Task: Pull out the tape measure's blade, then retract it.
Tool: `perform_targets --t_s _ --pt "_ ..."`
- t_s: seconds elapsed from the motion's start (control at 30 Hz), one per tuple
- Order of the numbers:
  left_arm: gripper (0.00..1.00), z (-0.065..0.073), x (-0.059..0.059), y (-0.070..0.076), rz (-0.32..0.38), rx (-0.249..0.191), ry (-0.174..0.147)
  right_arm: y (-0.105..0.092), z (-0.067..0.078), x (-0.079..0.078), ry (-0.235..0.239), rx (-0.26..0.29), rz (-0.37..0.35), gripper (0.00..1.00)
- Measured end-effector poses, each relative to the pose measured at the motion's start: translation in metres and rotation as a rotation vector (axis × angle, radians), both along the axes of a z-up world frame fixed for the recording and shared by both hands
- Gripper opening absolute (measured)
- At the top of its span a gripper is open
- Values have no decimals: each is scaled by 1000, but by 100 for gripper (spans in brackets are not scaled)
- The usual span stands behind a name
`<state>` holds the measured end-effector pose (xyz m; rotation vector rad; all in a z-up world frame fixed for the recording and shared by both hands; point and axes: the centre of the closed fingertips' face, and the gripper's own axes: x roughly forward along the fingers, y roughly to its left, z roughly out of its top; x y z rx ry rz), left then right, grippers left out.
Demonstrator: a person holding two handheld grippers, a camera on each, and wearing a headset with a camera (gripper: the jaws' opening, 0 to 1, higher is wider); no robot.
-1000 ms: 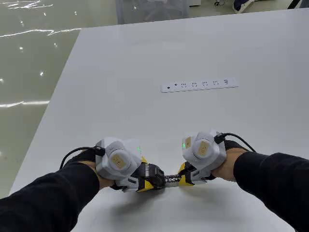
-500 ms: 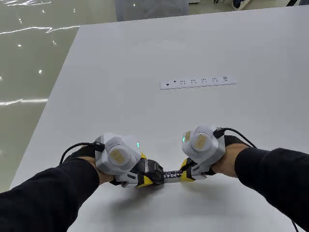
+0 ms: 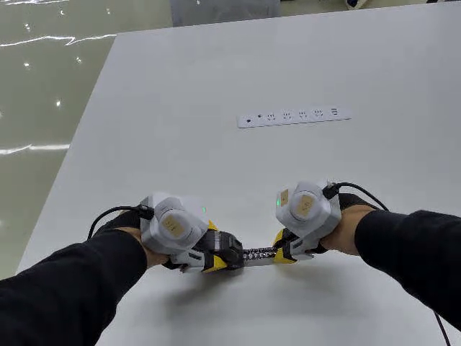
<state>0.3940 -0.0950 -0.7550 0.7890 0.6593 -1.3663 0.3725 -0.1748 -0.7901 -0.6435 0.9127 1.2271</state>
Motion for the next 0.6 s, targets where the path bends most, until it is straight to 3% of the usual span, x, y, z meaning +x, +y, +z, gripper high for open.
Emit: perform_targets --t_s 0.6 --pt "28 1 -2 0 0 -3 -4 -22 -2 -4 9 -34 -13 0"
